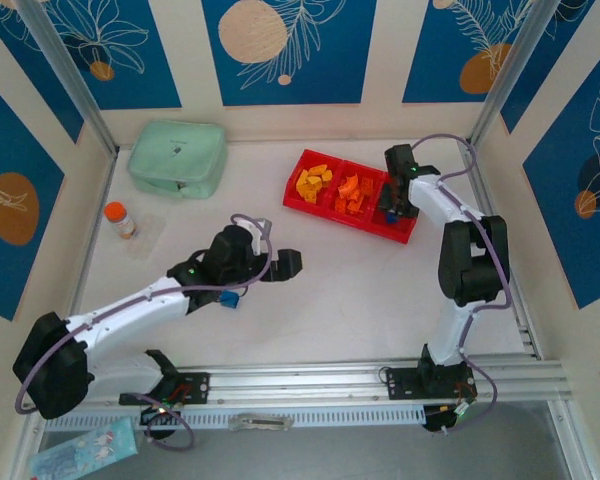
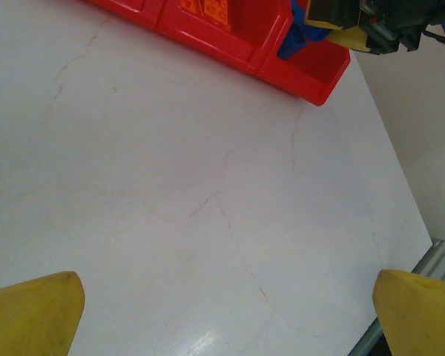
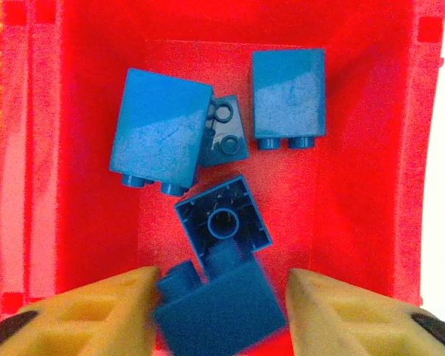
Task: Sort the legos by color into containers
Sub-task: Place the lego in the container.
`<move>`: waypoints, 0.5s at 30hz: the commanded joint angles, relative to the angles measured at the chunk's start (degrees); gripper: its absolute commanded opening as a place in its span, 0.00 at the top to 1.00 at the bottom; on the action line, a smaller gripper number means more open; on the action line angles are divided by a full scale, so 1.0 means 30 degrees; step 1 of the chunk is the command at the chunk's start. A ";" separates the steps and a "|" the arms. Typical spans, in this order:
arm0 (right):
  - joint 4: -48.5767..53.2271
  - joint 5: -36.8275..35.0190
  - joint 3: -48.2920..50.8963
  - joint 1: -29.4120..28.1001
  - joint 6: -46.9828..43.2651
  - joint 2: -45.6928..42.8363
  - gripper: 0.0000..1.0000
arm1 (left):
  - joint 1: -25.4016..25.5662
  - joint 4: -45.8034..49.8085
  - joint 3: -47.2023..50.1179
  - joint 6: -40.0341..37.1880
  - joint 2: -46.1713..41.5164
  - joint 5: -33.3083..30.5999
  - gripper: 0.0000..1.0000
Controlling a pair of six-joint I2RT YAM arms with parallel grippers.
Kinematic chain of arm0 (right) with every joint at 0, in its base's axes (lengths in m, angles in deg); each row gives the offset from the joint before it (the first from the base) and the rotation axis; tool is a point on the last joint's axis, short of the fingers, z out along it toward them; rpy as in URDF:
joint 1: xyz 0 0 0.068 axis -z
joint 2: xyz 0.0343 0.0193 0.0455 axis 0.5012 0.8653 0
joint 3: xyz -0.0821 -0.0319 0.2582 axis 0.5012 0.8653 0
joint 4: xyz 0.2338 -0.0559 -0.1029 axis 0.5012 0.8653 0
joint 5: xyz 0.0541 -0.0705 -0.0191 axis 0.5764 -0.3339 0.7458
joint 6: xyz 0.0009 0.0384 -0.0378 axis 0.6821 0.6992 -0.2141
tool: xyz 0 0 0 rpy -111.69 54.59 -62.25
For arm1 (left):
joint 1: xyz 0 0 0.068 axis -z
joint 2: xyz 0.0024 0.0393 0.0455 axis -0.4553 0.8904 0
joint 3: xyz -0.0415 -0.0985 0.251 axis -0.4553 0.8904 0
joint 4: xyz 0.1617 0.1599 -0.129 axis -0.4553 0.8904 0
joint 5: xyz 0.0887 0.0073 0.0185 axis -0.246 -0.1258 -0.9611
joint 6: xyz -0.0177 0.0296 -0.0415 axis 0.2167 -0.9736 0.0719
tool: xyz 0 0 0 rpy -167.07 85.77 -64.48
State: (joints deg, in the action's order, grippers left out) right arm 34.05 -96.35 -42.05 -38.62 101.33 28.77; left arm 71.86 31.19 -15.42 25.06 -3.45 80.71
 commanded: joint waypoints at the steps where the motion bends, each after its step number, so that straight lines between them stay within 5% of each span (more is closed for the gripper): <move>1: -0.0132 0.0426 -0.0825 0.0108 -0.0077 -0.0336 0.43 | 0.0163 -0.0405 -0.0829 -0.0332 0.0349 0.0230 0.01; 15: 0.0424 0.0983 0.0698 -0.2710 0.0119 -0.4126 0.27 | 0.0090 0.1413 -0.0955 -0.0837 -0.0947 -0.1060 0.01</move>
State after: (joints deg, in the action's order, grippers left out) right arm 33.86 -95.19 -41.53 -43.80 101.18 19.96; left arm 71.86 32.85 -17.19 23.88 -3.40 79.55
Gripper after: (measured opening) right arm 0.722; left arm 0.994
